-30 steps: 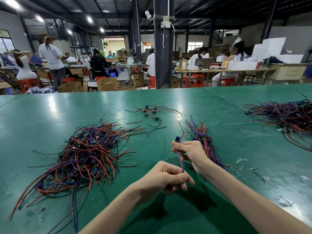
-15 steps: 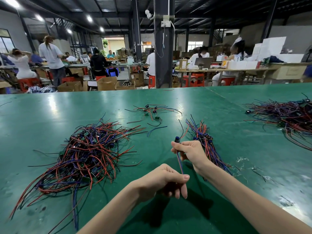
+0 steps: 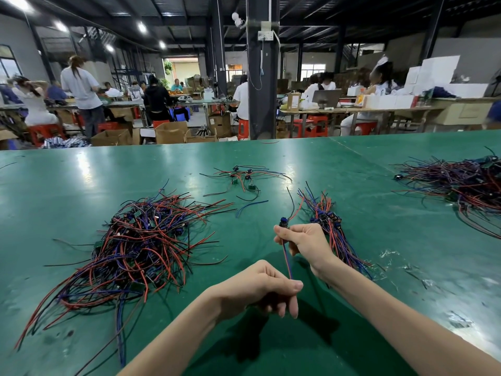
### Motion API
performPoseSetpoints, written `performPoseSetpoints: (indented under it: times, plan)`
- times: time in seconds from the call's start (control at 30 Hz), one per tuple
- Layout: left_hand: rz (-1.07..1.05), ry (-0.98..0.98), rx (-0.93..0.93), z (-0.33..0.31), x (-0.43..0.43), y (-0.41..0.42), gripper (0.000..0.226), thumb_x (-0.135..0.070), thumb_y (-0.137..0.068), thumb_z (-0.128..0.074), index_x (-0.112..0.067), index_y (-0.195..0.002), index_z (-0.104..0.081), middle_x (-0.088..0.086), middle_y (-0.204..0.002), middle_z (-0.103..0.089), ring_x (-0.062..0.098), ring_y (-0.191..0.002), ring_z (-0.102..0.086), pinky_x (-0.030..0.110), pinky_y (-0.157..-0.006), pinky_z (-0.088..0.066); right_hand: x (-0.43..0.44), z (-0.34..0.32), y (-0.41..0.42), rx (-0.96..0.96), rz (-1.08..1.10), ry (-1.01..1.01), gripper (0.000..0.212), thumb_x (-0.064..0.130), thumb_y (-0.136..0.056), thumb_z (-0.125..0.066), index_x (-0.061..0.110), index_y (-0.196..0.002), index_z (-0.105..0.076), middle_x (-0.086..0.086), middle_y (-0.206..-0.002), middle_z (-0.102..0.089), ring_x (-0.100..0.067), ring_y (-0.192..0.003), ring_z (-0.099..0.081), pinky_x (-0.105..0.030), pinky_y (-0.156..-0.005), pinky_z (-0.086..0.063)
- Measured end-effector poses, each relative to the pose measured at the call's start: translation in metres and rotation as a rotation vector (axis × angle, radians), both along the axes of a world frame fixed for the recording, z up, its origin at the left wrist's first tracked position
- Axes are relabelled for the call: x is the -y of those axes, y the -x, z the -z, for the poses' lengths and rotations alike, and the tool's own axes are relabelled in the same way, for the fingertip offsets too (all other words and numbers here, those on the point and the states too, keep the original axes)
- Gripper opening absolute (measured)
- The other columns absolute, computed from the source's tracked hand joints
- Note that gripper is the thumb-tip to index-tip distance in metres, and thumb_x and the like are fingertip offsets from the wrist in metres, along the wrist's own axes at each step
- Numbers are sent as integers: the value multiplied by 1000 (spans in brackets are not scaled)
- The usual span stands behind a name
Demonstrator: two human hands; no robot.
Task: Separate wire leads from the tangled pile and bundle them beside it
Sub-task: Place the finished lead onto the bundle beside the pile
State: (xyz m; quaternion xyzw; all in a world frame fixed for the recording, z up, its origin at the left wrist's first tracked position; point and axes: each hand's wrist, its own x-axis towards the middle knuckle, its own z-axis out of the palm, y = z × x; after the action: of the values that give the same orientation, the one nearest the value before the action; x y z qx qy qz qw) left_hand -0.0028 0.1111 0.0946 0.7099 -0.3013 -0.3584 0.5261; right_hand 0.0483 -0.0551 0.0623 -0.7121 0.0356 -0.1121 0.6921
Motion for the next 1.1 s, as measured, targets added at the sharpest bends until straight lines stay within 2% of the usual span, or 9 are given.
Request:
performPoseSetpoints:
  times: [0.23, 0.4, 0.5, 0.6, 0.7, 0.8, 0.9, 1.0, 1.1]
  plan:
    - [-22, 2, -37, 4, 2, 0, 36, -44, -85, -60, -18, -63, -73, -4, -51, -60, 5, -44, -44, 12, -45, -35, 1, 1, -1, 27, 64, 88, 27, 24, -79, -75, 13, -55, -71, -6, -60, -66, -8, -41, -37, -18, -45, -34]
    - [-16, 8, -47, 4, 2, -2, 36, -44, -84, -61, -18, -63, -73, -4, -51, -60, 6, -45, -45, 14, -44, -34, 2, -1, -1, 6, 40, 90, 27, 25, -80, -75, 13, -56, -72, -4, -59, -67, -6, -44, -40, -18, -47, -36]
    - [10, 32, -104, 5, 3, -1, 35, -43, -88, -57, -18, -70, -74, -6, -54, -61, 3, -43, -47, 13, -43, -37, 4, -9, -1, -14, -19, 43, 27, 22, -81, -73, 9, -57, -71, -3, -57, -66, -7, -44, -43, -17, -44, -38]
    - [32, 53, -144, 6, 5, 0, 37, -46, -90, -54, -17, -80, -76, -7, -63, -65, 2, -50, -50, 13, -45, -41, 17, -31, -5, 0, -10, -44, 27, 19, -84, -70, 5, -61, -67, -3, -53, -63, -7, -39, -43, -16, -39, -36]
    - [19, 61, -170, 7, 6, -1, 40, -48, -89, -53, -16, -86, -76, -7, -68, -66, 2, -55, -51, 13, -46, -43, 43, -55, -9, 5, 44, -38, 28, 17, -89, -64, 4, -65, -58, 1, -44, -48, -6, -33, -34, -16, -32, -27]
    - [-21, 82, -193, 9, 6, -3, 38, -46, -88, -54, -15, -87, -76, -6, -69, -66, 2, -56, -52, 14, -45, -44, 73, -63, -10, -121, 106, 221, 32, 19, -89, -63, 7, -61, -54, 1, -44, -38, -7, -32, -26, -14, -32, -18]
    - [-34, 96, -204, 12, 6, -4, 36, -43, -88, -55, -14, -89, -75, -6, -71, -67, 2, -58, -52, 14, -46, -44, 92, -56, -12, -270, 194, 535, 39, 23, -86, -67, 8, -53, -53, 0, -42, -40, -15, -37, -30, -16, -34, -22]
    - [-34, 101, -202, 14, 6, -5, 34, -42, -87, -56, -14, -90, -75, -6, -74, -67, 3, -59, -52, 15, -47, -45, 95, -47, -14, -310, 239, 747, 48, 30, -85, -67, 11, -49, -43, -4, -43, -38, -18, -40, -32, -22, -43, -28]
    - [-39, 103, -185, 15, 6, -6, 31, -41, -87, -57, -16, -90, -75, -5, -76, -67, 4, -61, -52, 16, -48, -45, 93, -42, -15, -297, 321, 876, 57, 37, -84, -67, 14, -45, -33, -1, -41, -38, -19, -43, -38, -25, -48, -29]
